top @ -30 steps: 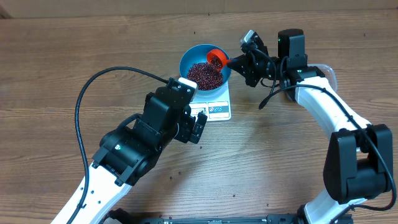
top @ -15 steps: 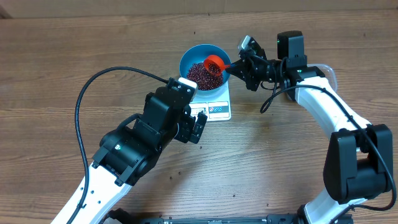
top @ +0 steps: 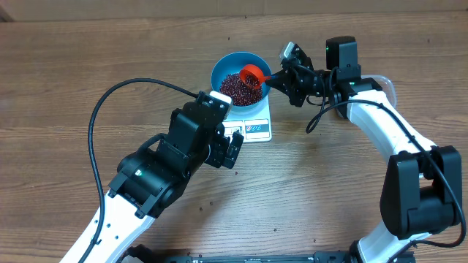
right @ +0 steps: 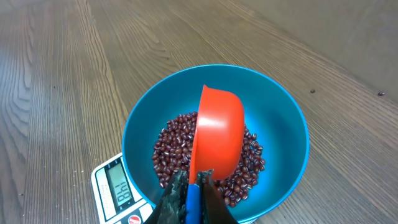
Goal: Scoop item into bowl and weigh 150g on scale
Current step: 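Tilt the scoop to pour the fifth load into the bowl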
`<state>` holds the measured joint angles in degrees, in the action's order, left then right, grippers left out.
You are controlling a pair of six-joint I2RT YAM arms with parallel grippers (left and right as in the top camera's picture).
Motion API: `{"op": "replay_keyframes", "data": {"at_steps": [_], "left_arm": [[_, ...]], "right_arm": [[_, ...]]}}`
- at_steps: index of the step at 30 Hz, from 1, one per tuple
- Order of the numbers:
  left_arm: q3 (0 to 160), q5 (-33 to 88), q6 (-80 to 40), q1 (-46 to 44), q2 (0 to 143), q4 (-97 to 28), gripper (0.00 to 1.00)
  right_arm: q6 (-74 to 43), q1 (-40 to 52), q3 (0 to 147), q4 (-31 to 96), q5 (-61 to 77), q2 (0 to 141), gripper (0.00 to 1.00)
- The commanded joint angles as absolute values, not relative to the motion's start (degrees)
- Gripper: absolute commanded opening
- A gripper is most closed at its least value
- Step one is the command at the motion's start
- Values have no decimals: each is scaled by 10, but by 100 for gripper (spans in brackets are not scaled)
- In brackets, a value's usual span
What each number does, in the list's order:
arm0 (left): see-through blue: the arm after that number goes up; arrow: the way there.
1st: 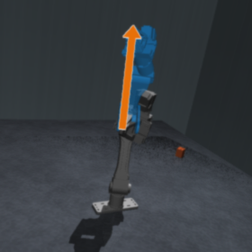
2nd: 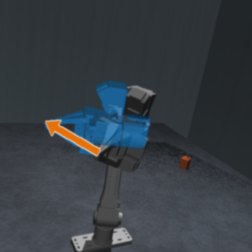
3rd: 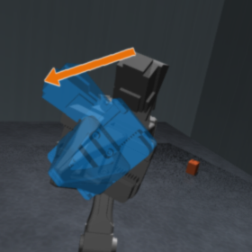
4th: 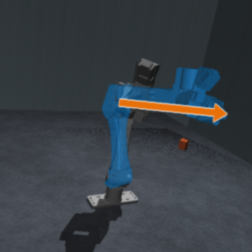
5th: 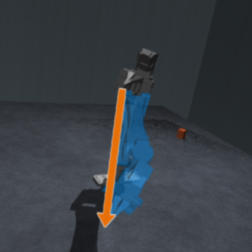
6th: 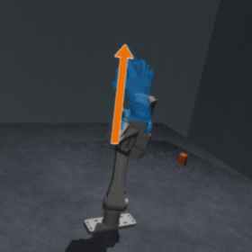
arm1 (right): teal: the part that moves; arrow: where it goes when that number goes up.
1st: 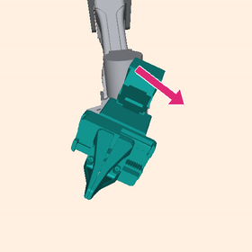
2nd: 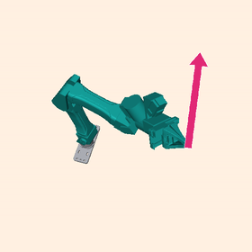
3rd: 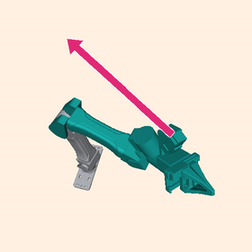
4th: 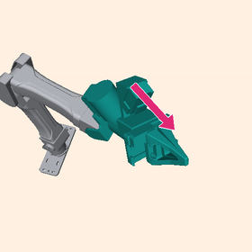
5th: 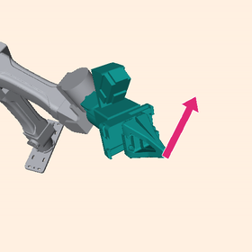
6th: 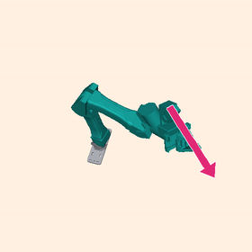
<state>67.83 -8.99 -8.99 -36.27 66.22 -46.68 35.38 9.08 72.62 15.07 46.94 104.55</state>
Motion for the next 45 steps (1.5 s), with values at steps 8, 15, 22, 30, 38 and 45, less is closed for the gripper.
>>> {"op": "replay_keyframes", "data": {"at_steps": [8, 15, 22, 30, 38, 45], "left_arm": [[681, -94, -94, -360, 652, -465, 100], [681, -94, -94, -360, 652, -465, 100], [681, -94, -94, -360, 652, -465, 100], [681, -94, -94, -360, 652, -465, 100], [681, -94, -94, -360, 652, -465, 100], [681, -94, -94, -360, 653, -465, 100]], "right_arm": [[358, 93, 728, 149, 472, 1049, 4], [358, 93, 728, 150, 472, 1049, 4], [358, 93, 728, 150, 472, 1049, 4], [359, 93, 728, 153, 471, 1049, 4], [359, 93, 728, 156, 463, 1049, 4], [244, 93, 728, 115, 425, 1049, 4]]}}
